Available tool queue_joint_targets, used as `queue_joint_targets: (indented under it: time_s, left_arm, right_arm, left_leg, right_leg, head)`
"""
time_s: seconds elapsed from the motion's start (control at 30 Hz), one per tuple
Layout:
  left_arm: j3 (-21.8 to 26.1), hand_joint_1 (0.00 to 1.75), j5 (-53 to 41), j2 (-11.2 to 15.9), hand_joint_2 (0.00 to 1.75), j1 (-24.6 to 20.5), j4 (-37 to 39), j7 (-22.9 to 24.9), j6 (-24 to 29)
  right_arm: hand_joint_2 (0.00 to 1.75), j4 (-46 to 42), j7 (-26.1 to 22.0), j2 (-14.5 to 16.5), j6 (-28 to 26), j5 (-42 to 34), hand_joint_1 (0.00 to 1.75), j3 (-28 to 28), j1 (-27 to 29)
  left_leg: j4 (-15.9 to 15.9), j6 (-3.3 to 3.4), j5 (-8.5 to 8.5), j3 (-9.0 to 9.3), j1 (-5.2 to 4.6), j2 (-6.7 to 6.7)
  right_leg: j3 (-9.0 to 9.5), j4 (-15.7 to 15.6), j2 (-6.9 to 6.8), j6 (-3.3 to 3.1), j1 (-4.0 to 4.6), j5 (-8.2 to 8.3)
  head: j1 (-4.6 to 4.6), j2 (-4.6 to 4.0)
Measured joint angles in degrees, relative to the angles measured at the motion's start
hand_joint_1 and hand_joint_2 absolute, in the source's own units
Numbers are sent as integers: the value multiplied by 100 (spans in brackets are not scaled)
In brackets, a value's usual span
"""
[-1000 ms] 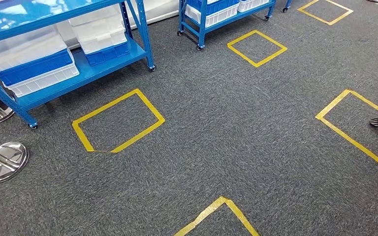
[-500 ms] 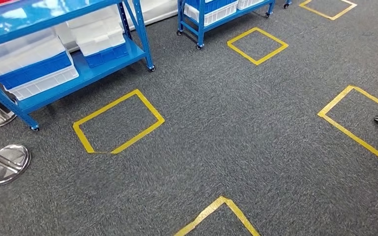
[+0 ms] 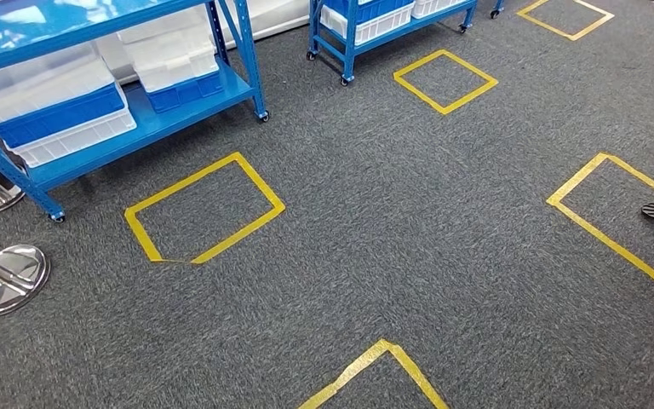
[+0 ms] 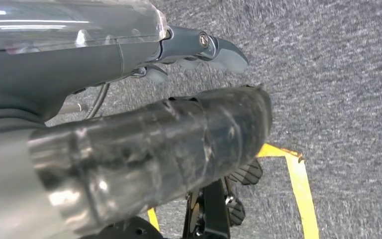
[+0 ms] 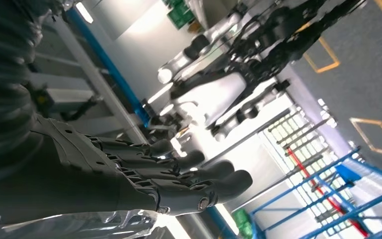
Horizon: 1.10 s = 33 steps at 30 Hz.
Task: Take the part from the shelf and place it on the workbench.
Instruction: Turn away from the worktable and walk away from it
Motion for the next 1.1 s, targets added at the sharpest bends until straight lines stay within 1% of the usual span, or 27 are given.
queue_joint_targets:
  time_s: [0.07, 0.1, 0.13, 0.17, 0.2, 0.23, 0.27, 0.3, 0.33, 0.4, 0.47, 0.5, 0.57, 0.6, 0.63, 0.67, 0.7, 0.73, 0.77, 0.8, 0.83, 0.87, 0.93, 0.97, 1.0, 1.03, 1.1]
  left_arm:
    - [0, 0, 0, -3, 0, 2, 0, 0, 0]
    - [0, 0, 0, -4, 0, 2, 0, -1, 0]
    - [0, 0, 0, -6, 0, 2, 0, 0, 0]
    - [-1, 0, 0, -7, 0, 2, 0, 1, 0]
    - [-1, 0, 0, -9, 0, 3, 0, 1, 0]
    - [-2, 0, 0, -11, 0, 4, 0, 2, 0]
    - [-1, 0, 0, -11, 0, 2, 0, 1, 0]
    - [-1, 0, 0, -11, 0, 0, 0, 1, 0]
    - [0, 0, 0, -10, 0, -1, 0, 1, 0]
    - [0, 0, 0, -10, 0, -5, 0, 1, 0]
    - [1, 0, 0, -13, 0, -5, 0, 2, 0]
    - [1, 0, 0, -15, 0, -5, 0, 2, 0]
    - [1, 0, 0, -16, 0, -4, 0, 2, 0]
    - [1, 0, 0, -16, 0, -2, 0, 2, 0]
    - [1, 0, 0, -16, 0, 2, 0, 2, 0]
    - [1, 0, 0, -16, 0, 6, 0, 2, 0]
    - [1, 0, 0, -17, 0, 9, 0, 2, 0]
    - [1, 0, 0, -17, 0, 11, 0, 2, 0]
    - [1, 0, 0, -11, 0, 10, 0, 2, 0]
    - [0, 0, 0, -5, 0, 8, 0, 2, 0]
    - [0, 0, 0, -1, 0, 5, 0, 2, 0]
    - [-1, 0, 0, 4, 0, 2, 0, 2, 0]
    - [-1, 0, 0, 3, 0, -3, 0, 1, 0]
    - [-1, 0, 0, 3, 0, -2, 0, 1, 0]
    - [0, 0, 0, 3, 0, -2, 0, 1, 0]
    - [0, 0, 0, 2, 0, 0, 0, 1, 0]
    - [-1, 0, 0, -1, 0, 0, 0, 2, 0]
  right_arm:
    - [175, 0, 0, 6, 2, 0, 0, 1, -1]
    - [175, 1, -1, 8, 3, -1, 0, 3, 2]
    - [175, 1, -1, 10, 4, -1, 0, 5, 4]
    - [175, 2, -1, 12, 4, 0, 0, 5, 3]
    - [175, 2, -1, 11, 3, 0, 0, 4, 3]
    - [175, 2, -1, 11, 3, 1, 0, 4, 1]
    - [175, 2, -1, 12, 3, 0, 0, 7, 2]
    - [175, 1, -1, 13, 2, 0, 0, 8, 2]
    - [175, 1, -1, 13, 2, 0, 0, 9, 4]
    - [175, 2, 0, 11, 2, 0, 0, 8, 6]
    - [175, 3, -1, 7, 2, -1, 0, 8, 5]
    - [175, 3, -1, 4, 1, -1, 0, 8, 5]
    - [175, 2, -1, -1, 0, -1, 0, 7, 5]
    - [175, 2, -1, -1, -1, -1, 0, 6, 6]
    - [175, 2, -1, -1, -1, -1, 0, 6, 6]
    - [175, 2, -1, -1, -1, -1, 0, 6, 6]
    - [175, 2, -1, -1, -1, -1, 0, 6, 6]
    - [175, 2, -1, -1, -1, -1, 0, 6, 6]
    - [175, 2, -1, 0, -1, -1, 0, 6, 5]
    - [175, 2, -1, 1, -1, -1, 0, 6, 5]
    - [175, 2, -1, 1, -1, -1, 0, 6, 6]
    - [175, 2, -1, 2, -1, -1, 0, 6, 7]
    - [175, 2, -1, -4, -1, -1, 0, 5, 10]
    - [175, 2, -1, -5, -1, -1, 0, 2, 7]
    - [175, 2, 0, -6, -1, 0, 0, -1, 2]
    - [175, 2, 0, -3, 0, 0, 0, -2, 1]
    - [175, 2, -1, 2, 2, -1, 0, -1, 2]
  left_leg:
    - [-11, 21, 9, -1, -1, 7]
    - [0, 21, 5, -8, -1, 7]
    - [15, 20, -4, -12, -1, 6]
    - [36, 13, -18, -11, 3, 4]
    - [63, 0, -40, -7, 10, 2]
    - [99, -24, -70, -7, 16, -1]
    - [148, -56, -102, -14, 10, -8]
    - [185, -88, -127, -27, 1, -16]
    - [213, -117, -143, -41, -10, -21]
    - [225, -160, -150, -50, -23, -27]
    - [352, -212, -260, -95, -15, -29]
    - [554, -239, -398, -183, -8, -31]
    - [1269, -274, -772, -520, 8, -31]
    - [1629, -280, -904, -695, 11, -31]
    - [1843, -278, -935, -804, 11, -31]
    - [1842, -267, -850, -812, 11, -31]
    - [1607, -245, -664, -708, 11, -32]
    - [1210, -210, -433, -527, 5, -32]
    - [812, -170, -270, -342, -7, -31]
    - [498, -138, -164, -202, -19, -31]
    - [314, -115, -125, -127, -34, -30]
    - [261, -103, -139, -113, -45, -30]
    - [180, -69, -85, -91, -39, -22]
    - [118, -38, -47, -64, -27, -13]
    - [56, -8, -10, -40, -14, -3]
    - [19, 11, 16, -27, -4, 6]
    - [22, 28, 22, -45, -6, 8]
  right_leg:
    - [-320, 680, -2, 40, -15, -356]
    - [-467, 980, -3, 64, -26, -459]
    - [-537, 1120, -4, 84, -38, -459]
    - [-497, 1041, -6, 101, -51, -346]
    - [-355, 759, -9, 116, -66, -152]
    - [-161, 373, -11, 128, -81, 18]
    - [3, 37, -9, 127, -80, 146]
    - [103, -177, -2, 107, -73, 205]
    - [135, -259, 8, 80, -59, 202]
    - [110, -245, 22, 5, -53, 206]
    - [117, -275, 18, -61, -73, 222]
    - [122, -291, 15, -93, -82, 231]
    - [113, -294, 8, -127, -69, 235]
    - [108, -291, 6, -132, -62, 234]
    - [108, -289, 5, -134, -54, 233]
    - [113, -285, 5, -137, -46, 230]
    - [124, -282, 7, -140, -38, 225]
    - [136, -280, 8, -143, -29, 221]
    - [141, -278, 9, -140, -17, 216]
    - [137, -276, 12, -131, -8, 217]
    - [125, -277, 13, -113, -4, 223]
    - [114, -285, 13, -86, -4, 235]
    - [121, -304, 13, -23, -16, 249]
    - [110, -260, 12, 1, -21, 202]
    - [53, -118, 11, 21, -21, 92]
    - [-60, 137, 9, 37, -26, -74]
    - [-394, 839, 9, 78, -30, -425]
  head:
    - [5, 0]
    - [6, 0]
    - [5, 0]
    - [5, 0]
    - [6, 0]
    - [7, 0]
    - [8, 0]
    - [4, 0]
    - [2, 0]
    - [-3, 0]
    - [-1, -1]
    - [-2, -1]
    - [-4, -1]
    - [-4, 0]
    - [-4, 0]
    - [-4, 0]
    - [-4, 0]
    - [-4, 0]
    - [-2, 0]
    - [-2, 0]
    - [0, 0]
    - [1, 0]
    - [2, 0]
    - [3, 0]
    - [7, 0]
    - [9, 0]
    - [13, -1]
